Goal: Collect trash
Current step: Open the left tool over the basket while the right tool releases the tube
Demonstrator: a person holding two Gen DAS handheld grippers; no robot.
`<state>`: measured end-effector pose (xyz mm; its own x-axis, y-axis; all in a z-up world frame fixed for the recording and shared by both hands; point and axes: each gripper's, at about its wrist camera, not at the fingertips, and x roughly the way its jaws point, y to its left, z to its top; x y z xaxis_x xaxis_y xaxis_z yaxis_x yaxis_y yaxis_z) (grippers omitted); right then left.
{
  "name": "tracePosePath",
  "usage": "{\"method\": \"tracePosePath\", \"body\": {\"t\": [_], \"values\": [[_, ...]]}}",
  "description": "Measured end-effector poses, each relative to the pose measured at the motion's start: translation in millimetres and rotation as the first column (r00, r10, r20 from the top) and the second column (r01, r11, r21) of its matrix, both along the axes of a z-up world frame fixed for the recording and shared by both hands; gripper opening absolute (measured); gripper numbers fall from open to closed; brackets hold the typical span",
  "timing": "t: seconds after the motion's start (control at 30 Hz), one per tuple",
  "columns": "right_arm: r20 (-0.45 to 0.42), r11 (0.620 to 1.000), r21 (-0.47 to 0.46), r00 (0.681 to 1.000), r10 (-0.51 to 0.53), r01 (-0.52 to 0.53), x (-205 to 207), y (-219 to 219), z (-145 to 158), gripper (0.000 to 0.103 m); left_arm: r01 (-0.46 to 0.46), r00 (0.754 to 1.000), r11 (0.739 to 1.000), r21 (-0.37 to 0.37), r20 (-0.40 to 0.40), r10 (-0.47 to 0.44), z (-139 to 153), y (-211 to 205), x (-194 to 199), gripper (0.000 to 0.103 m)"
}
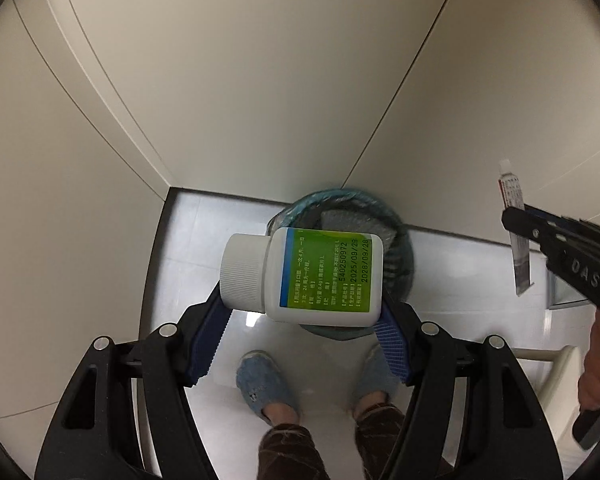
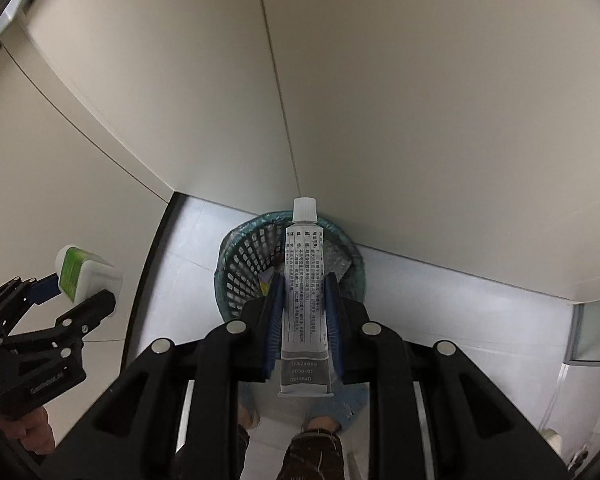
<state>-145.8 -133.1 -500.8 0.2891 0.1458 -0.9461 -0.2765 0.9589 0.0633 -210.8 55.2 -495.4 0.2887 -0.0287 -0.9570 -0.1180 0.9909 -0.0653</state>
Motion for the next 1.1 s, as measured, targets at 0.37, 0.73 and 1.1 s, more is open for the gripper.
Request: {"method": "tracePosePath", "body": {"t": [0.37, 0.73, 1.1], "values": [[-0.084, 1.000, -0.029, 0.996, -0.012, 0.010, 13, 21, -135, 0.020, -0.013, 0.999, 1.000, 0.026, -0.047, 0.014, -109, 0, -2, 0.066], [-0.097, 1.000, -0.019, 0.995, 0.001, -0.003, 29, 31, -194, 0.020, -0.058, 0.995, 0.998, 0.020, -0.082, 0.059, -151, -1, 3, 0.066], [-0.093, 0.999, -0.033, 0.995, 0.018, -0.022, 26, 21, -192, 0.045, -0.048, 0.994, 0.999, 0.014, -0.097, 0.049, -157, -10, 26, 0.066]]}}
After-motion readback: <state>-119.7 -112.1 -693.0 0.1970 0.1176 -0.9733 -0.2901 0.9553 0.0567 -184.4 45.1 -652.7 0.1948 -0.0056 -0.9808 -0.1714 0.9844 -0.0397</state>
